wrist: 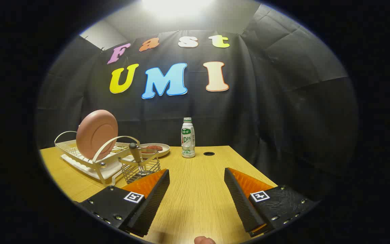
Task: Take the plate from the dish rack, then take the spoon from the basket and place it into the plate.
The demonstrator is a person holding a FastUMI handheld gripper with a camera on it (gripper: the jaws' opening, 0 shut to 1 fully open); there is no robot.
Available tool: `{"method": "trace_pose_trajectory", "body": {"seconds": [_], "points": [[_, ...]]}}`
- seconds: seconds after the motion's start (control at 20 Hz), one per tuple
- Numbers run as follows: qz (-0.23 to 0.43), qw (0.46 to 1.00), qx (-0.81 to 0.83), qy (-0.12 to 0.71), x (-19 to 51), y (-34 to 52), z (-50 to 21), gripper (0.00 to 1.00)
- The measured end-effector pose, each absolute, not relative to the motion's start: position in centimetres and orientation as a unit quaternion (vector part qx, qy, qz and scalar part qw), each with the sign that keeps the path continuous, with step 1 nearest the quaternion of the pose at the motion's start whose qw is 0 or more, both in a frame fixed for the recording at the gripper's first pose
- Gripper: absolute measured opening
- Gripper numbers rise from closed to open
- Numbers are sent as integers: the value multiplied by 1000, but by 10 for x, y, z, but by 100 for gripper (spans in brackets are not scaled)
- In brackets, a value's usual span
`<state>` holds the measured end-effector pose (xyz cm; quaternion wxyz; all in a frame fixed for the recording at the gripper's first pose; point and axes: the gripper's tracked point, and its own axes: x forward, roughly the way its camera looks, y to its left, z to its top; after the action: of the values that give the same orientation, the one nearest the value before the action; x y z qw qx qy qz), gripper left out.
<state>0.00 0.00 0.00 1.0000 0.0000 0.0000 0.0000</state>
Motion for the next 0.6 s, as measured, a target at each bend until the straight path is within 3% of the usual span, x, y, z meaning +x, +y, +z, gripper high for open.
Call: {"method": "trace_pose_trajectory", "body": {"seconds": [0.25,0.6], "points": [[-20,1000,12,-6,28,-11,20,99],[-50,999,-9,-10,-25,-3,110,98]]}}
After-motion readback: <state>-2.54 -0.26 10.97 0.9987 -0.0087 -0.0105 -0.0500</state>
